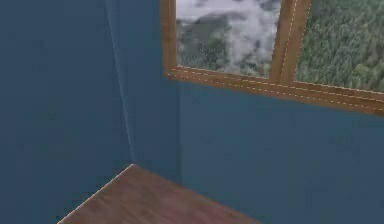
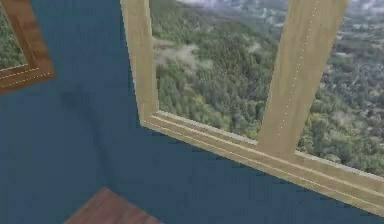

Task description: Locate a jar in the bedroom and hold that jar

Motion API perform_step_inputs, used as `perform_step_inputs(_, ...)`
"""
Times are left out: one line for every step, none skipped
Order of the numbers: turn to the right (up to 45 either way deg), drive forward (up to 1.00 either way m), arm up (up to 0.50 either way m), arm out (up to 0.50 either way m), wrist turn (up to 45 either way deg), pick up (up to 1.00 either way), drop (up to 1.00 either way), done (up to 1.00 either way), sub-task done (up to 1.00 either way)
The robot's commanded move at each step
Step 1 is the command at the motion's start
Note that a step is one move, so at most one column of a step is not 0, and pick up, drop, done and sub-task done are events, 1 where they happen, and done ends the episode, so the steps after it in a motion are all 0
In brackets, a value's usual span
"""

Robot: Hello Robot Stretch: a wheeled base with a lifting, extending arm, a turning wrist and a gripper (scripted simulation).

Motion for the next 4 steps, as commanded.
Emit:
perform_step_inputs(-45.0,0.00,0.00,0.00,0.0,0.00,0.00,0.00,0.00)
perform_step_inputs(-45.0,0.00,0.00,0.00,0.0,0.00,0.00,0.00,0.00)
perform_step_inputs(-45.0,0.00,0.00,0.00,0.0,0.00,0.00,0.00,0.00)
perform_step_inputs(-18.0,0.00,0.00,0.00,0.0,0.00,0.00,0.00,0.00)
